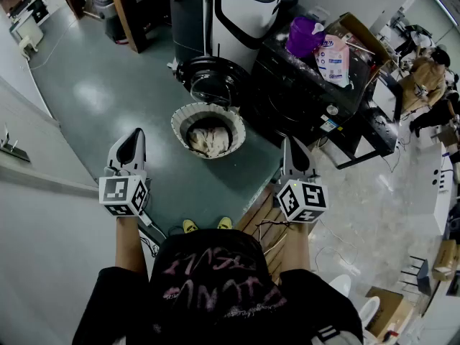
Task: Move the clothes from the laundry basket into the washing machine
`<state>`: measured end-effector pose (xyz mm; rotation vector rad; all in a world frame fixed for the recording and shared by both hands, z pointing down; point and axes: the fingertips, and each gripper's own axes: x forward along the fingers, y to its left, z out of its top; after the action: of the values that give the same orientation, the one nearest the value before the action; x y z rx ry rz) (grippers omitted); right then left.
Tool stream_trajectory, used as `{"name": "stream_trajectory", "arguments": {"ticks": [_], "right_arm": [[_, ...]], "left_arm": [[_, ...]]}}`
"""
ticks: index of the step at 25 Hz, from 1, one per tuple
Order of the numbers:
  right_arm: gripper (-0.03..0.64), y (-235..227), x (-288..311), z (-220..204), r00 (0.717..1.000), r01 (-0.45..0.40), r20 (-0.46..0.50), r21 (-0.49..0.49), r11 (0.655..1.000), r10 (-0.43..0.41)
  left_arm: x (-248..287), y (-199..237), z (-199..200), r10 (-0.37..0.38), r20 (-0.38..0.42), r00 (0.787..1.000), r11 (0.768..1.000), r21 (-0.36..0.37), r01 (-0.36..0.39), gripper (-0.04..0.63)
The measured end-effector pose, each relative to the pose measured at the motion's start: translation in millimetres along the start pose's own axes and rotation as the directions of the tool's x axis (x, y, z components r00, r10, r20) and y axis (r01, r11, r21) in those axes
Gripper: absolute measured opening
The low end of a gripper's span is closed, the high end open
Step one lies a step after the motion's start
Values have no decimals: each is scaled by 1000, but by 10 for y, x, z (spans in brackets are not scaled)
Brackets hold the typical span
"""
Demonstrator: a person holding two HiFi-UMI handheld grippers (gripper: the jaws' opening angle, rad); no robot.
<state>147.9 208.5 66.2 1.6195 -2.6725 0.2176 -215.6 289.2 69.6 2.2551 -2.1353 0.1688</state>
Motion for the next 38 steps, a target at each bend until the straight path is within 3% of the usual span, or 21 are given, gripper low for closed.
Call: {"name": "stream_trajectory", "arguments": {"ticks": [24,31,38], "right_arm": [[10,52,4,-15,1000,3,-3,12,1000,-2],[87,29,-13,0,1000,-9,4,31,999,9],[195,147,1,22,998,-57,14,27,998,56]], "left_arm": [[-82,0,13,-1,-6,1000,1000,20,1,11],[-64,-19,71,-10,19,1000,1000,-6,11,42],[-90,-27,92,-25,24,999,1000,-13,25,166]]}}
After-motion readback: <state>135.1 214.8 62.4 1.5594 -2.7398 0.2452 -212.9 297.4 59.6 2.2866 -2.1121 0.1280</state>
